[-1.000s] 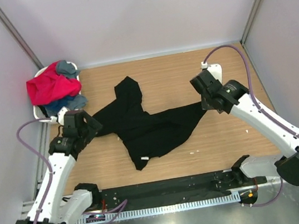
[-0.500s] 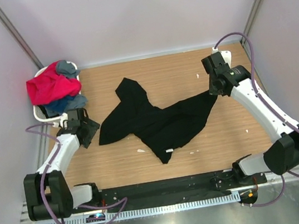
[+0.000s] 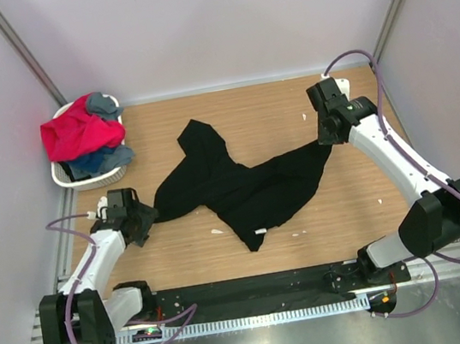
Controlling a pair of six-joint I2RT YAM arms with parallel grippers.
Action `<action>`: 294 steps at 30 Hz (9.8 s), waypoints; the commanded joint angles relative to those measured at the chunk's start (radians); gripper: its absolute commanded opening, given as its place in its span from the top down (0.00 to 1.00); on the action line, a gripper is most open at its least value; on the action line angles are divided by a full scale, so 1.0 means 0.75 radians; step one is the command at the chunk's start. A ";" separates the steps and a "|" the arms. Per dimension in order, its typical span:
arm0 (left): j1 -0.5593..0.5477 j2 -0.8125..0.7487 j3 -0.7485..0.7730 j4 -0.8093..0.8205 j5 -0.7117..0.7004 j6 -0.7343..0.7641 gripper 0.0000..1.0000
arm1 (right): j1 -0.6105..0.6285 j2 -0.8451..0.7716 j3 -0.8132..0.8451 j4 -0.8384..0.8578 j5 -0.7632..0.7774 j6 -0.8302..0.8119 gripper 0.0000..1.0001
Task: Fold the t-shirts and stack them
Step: Flatten the tshirt out, then fold the tshirt
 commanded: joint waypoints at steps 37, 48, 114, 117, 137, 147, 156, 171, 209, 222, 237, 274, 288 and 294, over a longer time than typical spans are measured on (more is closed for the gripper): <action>0.003 0.027 1.050 -0.080 -0.060 0.373 1.00 | -0.060 0.313 1.316 -0.032 0.112 -0.205 0.99; 0.005 -0.048 1.683 -0.236 -0.050 0.509 1.00 | -0.062 -0.042 1.423 0.283 0.010 -0.340 0.99; 0.009 0.905 1.738 0.261 -0.082 0.633 1.00 | -0.197 0.774 1.376 0.798 -0.080 -0.387 0.99; 0.009 0.736 1.673 0.269 -0.066 0.662 1.00 | -0.195 0.584 1.274 0.829 -0.134 -0.395 0.99; 0.007 -0.457 1.219 0.278 0.003 0.654 1.00 | -0.188 -0.494 0.730 0.886 -0.395 -0.438 0.99; 0.011 -0.600 1.607 0.077 0.004 0.693 1.00 | -0.311 -0.486 1.280 0.557 -0.455 -0.528 0.99; 0.019 -0.521 1.641 -0.027 -0.111 0.705 1.00 | -0.503 -0.458 1.270 0.553 -0.551 -0.416 0.99; 0.017 -0.045 1.019 0.284 -0.166 0.578 1.00 | -0.505 -0.167 0.421 0.810 -0.395 -0.412 0.99; 0.041 1.541 1.943 0.288 -0.109 0.727 1.00 | -0.332 1.277 1.374 0.751 -0.207 -0.306 0.99; 0.045 1.328 1.612 0.288 -0.091 0.748 1.00 | -0.317 0.970 1.068 0.408 -0.226 -0.154 0.99; 0.095 1.116 1.356 0.269 -0.103 0.772 1.00 | -0.305 0.696 0.691 0.173 -0.287 0.003 0.99; 0.093 1.099 1.143 0.225 -0.140 0.768 1.00 | -0.272 0.459 0.129 -0.067 -0.253 0.290 0.99; 0.090 1.162 1.178 0.194 -0.154 0.758 1.00 | -0.270 0.485 0.138 -0.046 -0.297 0.316 0.99; 0.086 1.165 1.192 0.167 -0.189 0.732 1.00 | -0.242 0.471 0.359 -0.161 -0.248 0.333 0.99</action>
